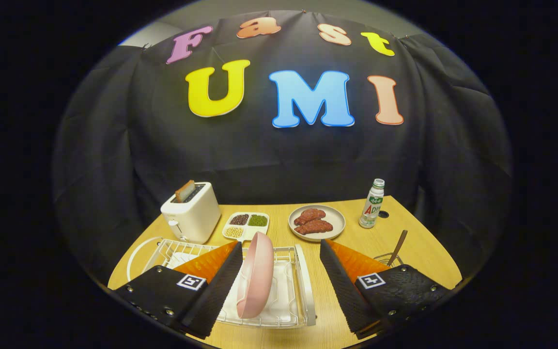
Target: Take the plate from the dish rack, then take the spoon from the basket and place it into the plate.
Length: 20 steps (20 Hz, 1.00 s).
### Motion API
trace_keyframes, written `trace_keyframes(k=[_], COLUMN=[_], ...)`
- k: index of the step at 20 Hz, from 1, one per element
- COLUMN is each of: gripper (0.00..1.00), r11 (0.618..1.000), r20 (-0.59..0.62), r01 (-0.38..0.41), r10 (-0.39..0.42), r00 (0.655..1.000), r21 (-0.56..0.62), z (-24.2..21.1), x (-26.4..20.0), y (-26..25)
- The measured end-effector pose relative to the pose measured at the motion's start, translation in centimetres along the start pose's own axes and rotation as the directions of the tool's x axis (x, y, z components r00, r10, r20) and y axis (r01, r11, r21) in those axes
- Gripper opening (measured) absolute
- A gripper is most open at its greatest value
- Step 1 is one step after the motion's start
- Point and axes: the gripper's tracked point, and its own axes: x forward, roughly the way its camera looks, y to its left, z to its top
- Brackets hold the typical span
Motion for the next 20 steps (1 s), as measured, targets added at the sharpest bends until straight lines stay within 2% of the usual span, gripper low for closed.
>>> trace_keyframes(k=[7,8,9,10,11,12,13,15,20], gripper=[0.94,0.91,0.83,0.83,0.74,0.72,0.59,0.36,0.26], r11=[1.000,1.000,1.000,1.000,1.000,1.000,1.000,0.999,0.994], r20=[-0.219,-0.235,-0.246,-0.256,-0.266,-0.278,-0.286,-0.312,-0.357], r01=[0.014,0.012,0.010,0.011,0.007,0.004,-0.007,0.029,0.105], r10=[-0.017,-0.015,-0.014,-0.015,-0.010,-0.009,0.001,-0.037,-0.096], r00=[0.976,0.972,0.969,0.967,0.964,0.961,0.958,0.949,0.929], r21=[-0.017,-0.014,-0.015,-0.016,-0.015,-0.016,-0.019,-0.030,0.006], z=[-4.7,-5.0,-5.3,-5.2,-5.7,-6.0,-6.0,-6.1,-6.2], x=[4.0,4.2,4.6,5.0,5.4,5.7,5.6,5.5,5.6], y=[1.8,2.0,2.2,2.3,2.4,2.5,2.8,2.0,0.5])
